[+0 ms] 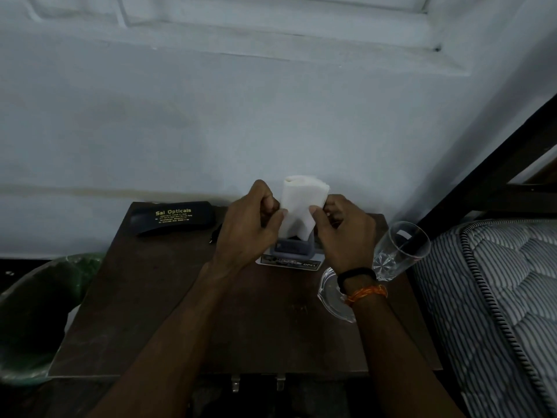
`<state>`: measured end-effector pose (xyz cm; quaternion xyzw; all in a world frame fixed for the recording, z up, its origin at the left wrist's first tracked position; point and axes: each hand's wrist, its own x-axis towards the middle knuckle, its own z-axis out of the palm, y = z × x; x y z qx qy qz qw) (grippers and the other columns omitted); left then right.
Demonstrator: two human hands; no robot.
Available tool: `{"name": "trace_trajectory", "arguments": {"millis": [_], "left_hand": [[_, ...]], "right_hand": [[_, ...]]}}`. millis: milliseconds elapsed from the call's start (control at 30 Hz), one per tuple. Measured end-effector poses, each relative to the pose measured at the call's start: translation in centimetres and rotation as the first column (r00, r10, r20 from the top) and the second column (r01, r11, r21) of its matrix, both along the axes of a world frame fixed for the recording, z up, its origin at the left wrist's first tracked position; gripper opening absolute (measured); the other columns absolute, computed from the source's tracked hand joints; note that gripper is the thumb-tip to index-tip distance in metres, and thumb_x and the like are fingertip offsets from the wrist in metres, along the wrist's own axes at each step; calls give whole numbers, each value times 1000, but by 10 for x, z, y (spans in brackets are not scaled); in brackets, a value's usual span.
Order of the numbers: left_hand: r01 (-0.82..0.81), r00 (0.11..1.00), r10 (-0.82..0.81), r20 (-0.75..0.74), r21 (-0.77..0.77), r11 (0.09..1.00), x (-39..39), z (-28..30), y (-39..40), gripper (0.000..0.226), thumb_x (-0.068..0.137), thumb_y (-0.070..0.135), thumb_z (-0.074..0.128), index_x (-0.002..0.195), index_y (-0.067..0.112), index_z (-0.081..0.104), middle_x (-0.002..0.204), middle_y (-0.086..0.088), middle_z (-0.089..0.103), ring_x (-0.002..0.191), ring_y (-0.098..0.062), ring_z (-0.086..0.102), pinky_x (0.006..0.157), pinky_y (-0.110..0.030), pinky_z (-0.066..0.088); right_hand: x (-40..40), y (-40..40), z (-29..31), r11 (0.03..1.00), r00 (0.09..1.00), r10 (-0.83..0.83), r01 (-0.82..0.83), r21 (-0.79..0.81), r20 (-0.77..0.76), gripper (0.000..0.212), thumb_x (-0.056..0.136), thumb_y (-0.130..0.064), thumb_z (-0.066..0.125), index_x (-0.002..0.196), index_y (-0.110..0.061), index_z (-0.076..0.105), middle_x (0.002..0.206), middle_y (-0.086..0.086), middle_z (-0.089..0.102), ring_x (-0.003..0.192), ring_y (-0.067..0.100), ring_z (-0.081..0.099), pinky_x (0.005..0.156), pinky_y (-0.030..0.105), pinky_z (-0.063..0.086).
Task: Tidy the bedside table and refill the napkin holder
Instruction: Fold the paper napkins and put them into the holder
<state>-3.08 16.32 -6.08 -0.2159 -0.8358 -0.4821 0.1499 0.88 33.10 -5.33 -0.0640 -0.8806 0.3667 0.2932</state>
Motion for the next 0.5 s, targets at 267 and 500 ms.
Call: {"name": "trace_trajectory", "arguments": {"millis": [267, 500], "left_hand": [[-12, 1000, 11, -6, -170, 985, -4, -16, 0, 25, 85, 18, 69, 80, 14, 45, 67, -2, 58, 61, -20, 58, 57, -46, 51], [-16, 998, 18, -66, 23, 1000, -3, -3, -1, 24, 88, 19, 69, 106, 12, 54, 94, -1, 64, 79, -13, 64, 68, -32, 56]], "right_hand": [[-3, 6, -16, 999, 988, 26, -30, 25, 154, 16, 85, -29, 71, 84, -14, 69, 79, 2, 71, 75, 17, 65, 71, 40, 57], [-1, 0, -5, 999, 999, 32, -32, -30, 20, 18, 86, -31, 69, 100, -20, 70, 87, 0, 73, 79, 15, 68, 73, 39, 58]]}}
